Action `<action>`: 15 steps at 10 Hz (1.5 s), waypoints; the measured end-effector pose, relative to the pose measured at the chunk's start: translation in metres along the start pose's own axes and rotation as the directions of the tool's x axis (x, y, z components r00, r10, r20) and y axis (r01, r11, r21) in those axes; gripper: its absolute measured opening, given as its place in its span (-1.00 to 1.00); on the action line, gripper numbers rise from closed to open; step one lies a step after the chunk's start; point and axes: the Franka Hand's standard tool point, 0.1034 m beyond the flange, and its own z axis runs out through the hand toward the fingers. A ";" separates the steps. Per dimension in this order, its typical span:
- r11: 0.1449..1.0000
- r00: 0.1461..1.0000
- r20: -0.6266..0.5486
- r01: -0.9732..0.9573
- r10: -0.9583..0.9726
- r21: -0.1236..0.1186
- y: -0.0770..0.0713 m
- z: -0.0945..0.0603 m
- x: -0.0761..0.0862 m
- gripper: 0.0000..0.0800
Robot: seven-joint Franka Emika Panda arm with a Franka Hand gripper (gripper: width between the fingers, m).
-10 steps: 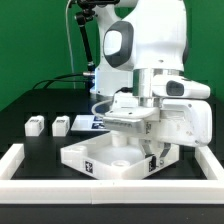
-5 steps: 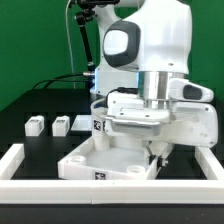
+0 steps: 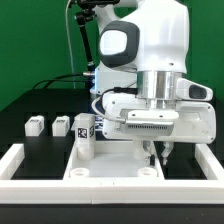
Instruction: Assemble square table
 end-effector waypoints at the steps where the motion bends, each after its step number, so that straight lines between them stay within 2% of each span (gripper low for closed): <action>1: 1.000 1.000 0.000 -0.002 0.002 0.000 0.000 0.000 0.000 -0.84; 2: 1.000 1.000 -0.006 0.023 -0.023 -0.001 0.004 0.000 -0.001 -0.84; 4: 1.000 0.999 -0.033 -0.002 0.003 0.019 0.027 0.000 -0.004 -0.84; 5: 1.000 0.999 -0.045 0.006 -0.005 0.027 0.034 0.000 -0.006 -0.84; 6: 0.999 0.998 -0.059 0.010 -0.007 0.042 0.037 0.001 -0.006 -0.84; 8: 0.996 0.994 -0.106 0.025 -0.015 0.088 0.048 0.001 -0.008 -0.84; 11: 0.989 0.984 -0.180 0.013 0.014 0.148 0.057 -0.001 -0.009 -0.84; 13: 0.987 0.982 -0.186 0.013 0.017 0.158 0.055 -0.001 -0.009 -0.84; 15: 0.984 0.980 -0.200 0.017 0.020 0.180 0.052 -0.003 -0.010 -0.84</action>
Offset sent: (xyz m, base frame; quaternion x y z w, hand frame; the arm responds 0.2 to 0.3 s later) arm 0.0199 0.0628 -0.0037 0.0033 0.0255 0.0316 0.9992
